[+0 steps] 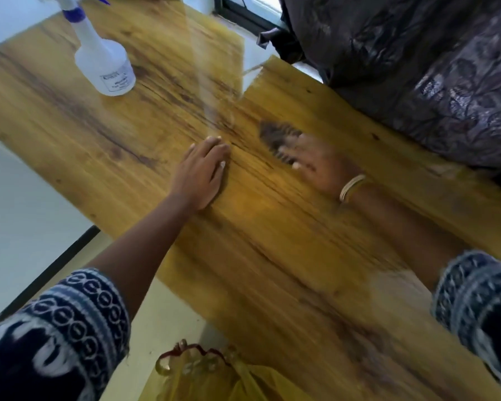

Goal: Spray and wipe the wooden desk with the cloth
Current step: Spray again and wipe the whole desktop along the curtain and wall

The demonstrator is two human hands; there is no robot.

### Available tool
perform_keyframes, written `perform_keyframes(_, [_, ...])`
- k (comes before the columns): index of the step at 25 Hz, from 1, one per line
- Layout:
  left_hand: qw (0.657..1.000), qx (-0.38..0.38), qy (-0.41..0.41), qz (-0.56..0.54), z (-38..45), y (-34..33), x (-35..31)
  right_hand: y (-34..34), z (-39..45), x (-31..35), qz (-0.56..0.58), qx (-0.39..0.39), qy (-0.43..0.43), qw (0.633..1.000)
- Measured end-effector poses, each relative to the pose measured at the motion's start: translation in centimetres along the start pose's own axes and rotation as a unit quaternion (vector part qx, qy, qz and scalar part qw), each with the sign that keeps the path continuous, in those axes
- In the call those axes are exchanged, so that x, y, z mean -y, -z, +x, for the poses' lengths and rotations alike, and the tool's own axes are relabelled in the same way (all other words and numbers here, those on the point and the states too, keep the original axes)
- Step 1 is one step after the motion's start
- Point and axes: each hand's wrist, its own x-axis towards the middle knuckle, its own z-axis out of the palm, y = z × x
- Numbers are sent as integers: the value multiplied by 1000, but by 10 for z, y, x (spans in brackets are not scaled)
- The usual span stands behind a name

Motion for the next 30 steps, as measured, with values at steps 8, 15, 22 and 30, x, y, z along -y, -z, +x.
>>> perform_keyframes(8, [999, 15, 30, 43, 24, -36, -29, 17, -3, -43, -35, -40, -220, 974])
perform_keyframes(15, [998, 31, 30, 46, 25, -32, -30, 13, -91, 28, 21, 105, 192, 976])
perform_keyframes(22, [999, 13, 18, 49, 26, -35, -30, 48, -69, -116, -33, -48, -367, 928])
perform_keyframes(30, [982, 23, -184, 24, 0, -33, -38, 8, -161, 150, 64, 104, 63, 990])
